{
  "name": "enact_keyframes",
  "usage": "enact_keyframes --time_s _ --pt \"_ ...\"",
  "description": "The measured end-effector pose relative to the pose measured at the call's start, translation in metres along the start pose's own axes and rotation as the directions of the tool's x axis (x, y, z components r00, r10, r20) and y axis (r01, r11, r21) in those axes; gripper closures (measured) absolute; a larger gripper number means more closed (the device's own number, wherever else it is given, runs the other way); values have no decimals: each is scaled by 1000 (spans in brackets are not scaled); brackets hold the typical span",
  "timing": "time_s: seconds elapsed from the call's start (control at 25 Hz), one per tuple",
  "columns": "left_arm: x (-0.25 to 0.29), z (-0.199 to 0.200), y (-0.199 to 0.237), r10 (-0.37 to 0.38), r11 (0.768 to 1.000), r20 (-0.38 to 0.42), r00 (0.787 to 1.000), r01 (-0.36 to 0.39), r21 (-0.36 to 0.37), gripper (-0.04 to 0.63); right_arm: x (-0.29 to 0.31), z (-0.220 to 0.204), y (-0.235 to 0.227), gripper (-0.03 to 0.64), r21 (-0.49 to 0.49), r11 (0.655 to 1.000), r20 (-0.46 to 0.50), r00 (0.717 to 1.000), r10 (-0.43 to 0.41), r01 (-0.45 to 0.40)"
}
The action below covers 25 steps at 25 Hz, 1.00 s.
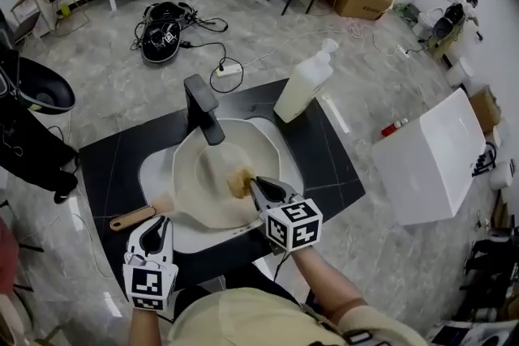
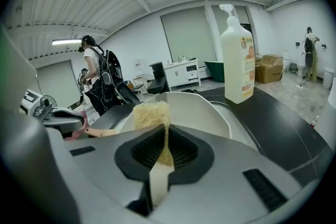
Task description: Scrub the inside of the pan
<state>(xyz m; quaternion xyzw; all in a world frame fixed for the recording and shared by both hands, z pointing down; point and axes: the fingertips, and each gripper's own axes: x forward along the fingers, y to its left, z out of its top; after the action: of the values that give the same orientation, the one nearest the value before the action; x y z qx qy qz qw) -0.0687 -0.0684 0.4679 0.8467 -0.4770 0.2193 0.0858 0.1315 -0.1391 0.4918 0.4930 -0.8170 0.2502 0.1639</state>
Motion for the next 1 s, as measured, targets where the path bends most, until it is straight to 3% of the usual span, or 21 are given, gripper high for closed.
enact_keyframes --time_s 0.2,0.56,0.76,0.92,1.0 --pt "19 -2 3 60 998 -53 997 -60 -15 573 30 4 -34 584 27 1000 -15 1000 13 -13" --pt "29 -13 9 74 997 -153 985 -71 26 481 69 6 -58 584 82 997 -21 1000 -7 9" --pt "36 -30 17 66 988 -234 970 -31 151 455 86 9 -64 584 84 995 5 998 -63 63" --pt "44 -43 18 66 950 -304 950 33 309 433 96 10 -68 584 123 985 26 992 -123 119" --pt "47 -46 17 50 937 -313 948 64 344 424 98 9 -71 584 151 977 35 987 -158 151"
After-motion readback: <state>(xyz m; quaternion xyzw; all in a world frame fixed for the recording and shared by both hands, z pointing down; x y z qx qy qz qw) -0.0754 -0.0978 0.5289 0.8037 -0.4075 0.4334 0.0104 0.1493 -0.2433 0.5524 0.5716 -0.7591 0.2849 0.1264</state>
